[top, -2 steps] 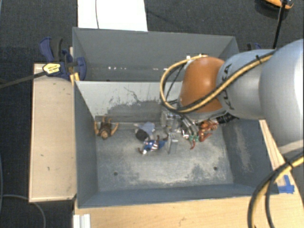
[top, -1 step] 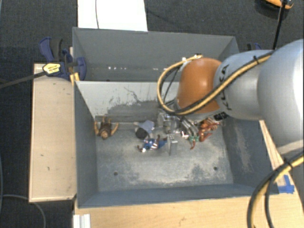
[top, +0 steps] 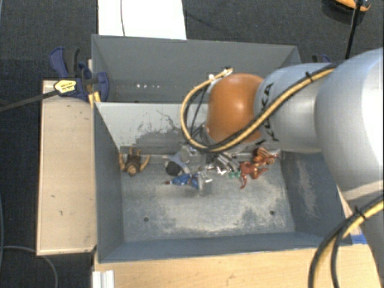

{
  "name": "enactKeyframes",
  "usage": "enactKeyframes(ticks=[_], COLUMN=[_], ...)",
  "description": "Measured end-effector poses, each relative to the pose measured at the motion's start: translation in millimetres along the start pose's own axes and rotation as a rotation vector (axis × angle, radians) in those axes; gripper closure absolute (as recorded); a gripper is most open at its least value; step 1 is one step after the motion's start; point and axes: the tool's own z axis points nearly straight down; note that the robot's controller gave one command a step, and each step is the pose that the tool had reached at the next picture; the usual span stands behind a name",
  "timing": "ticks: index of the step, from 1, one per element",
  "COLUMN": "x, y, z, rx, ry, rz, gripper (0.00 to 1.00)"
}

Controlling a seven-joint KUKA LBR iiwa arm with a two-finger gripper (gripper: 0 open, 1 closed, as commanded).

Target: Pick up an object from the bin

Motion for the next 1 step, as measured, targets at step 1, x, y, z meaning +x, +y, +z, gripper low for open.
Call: enactKeyframes(ticks=[1], x=[13.5], y=[4.2], z=[4.9], rx=[0.003], ry=[0.002], rz=[-0.153], gripper=[1.0])
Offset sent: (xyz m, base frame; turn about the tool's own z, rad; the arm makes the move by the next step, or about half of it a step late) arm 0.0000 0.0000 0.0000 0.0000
